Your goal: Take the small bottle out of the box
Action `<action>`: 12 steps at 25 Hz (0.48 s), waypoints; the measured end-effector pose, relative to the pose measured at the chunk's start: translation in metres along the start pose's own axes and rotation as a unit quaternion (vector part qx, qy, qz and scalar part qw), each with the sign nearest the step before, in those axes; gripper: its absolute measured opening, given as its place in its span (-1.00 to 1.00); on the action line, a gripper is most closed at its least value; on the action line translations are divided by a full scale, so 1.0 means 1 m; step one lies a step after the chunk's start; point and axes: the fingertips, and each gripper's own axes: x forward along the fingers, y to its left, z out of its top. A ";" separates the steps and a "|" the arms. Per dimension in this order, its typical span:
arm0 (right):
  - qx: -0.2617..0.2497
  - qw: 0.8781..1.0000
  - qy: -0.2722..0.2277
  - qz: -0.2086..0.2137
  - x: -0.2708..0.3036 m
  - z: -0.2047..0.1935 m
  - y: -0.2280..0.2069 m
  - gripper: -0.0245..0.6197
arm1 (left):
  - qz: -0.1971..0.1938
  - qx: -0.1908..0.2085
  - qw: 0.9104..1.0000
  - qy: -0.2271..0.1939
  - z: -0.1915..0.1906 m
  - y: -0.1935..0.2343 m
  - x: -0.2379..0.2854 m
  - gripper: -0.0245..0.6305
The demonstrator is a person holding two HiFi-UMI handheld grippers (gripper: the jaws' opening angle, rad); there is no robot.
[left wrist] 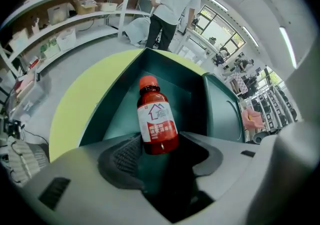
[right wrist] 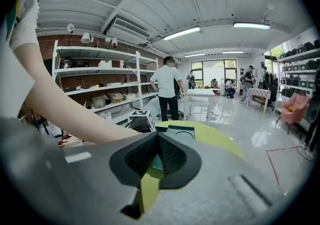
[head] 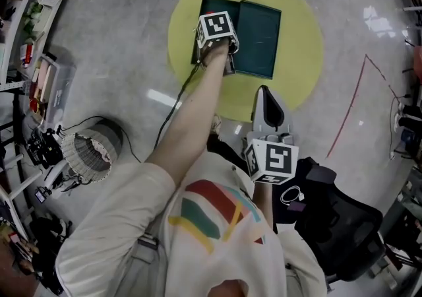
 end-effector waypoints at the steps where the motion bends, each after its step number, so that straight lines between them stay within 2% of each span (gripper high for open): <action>1: 0.001 1.000 0.000 0.000 0.000 0.000 0.000 -0.91 | 0.002 -0.003 1.000 -0.001 0.000 0.000 0.000 -0.21; 7: 0.003 1.000 -0.001 -0.003 -0.006 -0.002 -0.003 -0.91 | 0.002 0.022 1.000 -0.001 -0.001 -0.002 0.000 -0.23; 12: 0.003 1.000 -0.003 -0.007 -0.010 -0.001 -0.005 -0.91 | 0.012 0.087 0.996 -0.029 0.002 -0.001 -0.006 -0.24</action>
